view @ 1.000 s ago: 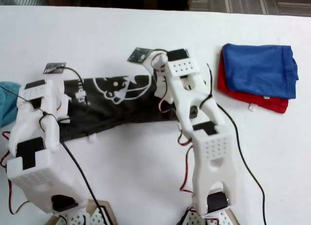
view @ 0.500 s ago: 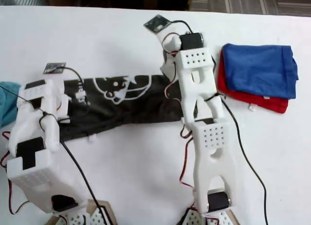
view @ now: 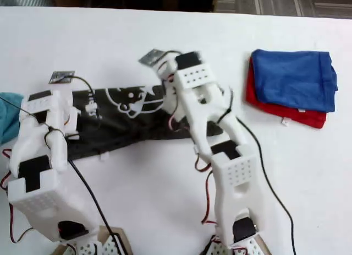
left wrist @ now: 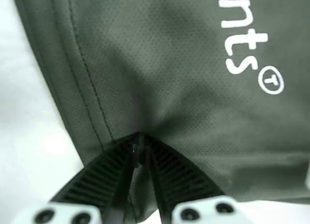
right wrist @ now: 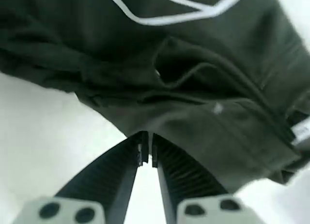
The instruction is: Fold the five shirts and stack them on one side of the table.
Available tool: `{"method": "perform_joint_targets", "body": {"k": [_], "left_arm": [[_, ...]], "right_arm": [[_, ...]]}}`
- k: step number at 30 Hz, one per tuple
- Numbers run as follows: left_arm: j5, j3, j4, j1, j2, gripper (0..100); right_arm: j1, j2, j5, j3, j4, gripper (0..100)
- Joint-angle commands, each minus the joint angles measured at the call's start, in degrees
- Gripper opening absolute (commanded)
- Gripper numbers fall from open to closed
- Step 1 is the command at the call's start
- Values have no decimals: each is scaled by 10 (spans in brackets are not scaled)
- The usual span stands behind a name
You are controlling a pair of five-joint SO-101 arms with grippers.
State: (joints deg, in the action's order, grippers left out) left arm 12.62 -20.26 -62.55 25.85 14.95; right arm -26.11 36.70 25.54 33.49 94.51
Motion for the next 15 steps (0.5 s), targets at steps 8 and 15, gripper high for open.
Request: {"method": "perform_joint_targets", "body": {"k": [8, 15], "left_arm": [[2, -2, 12, -4, -5, 26], [2, -3, 12, -5, -4, 27]], "right_arm": [[-33, 7, -45, -3, -160, 22], [-29, 29, -46, 9, -135, 22]]}}
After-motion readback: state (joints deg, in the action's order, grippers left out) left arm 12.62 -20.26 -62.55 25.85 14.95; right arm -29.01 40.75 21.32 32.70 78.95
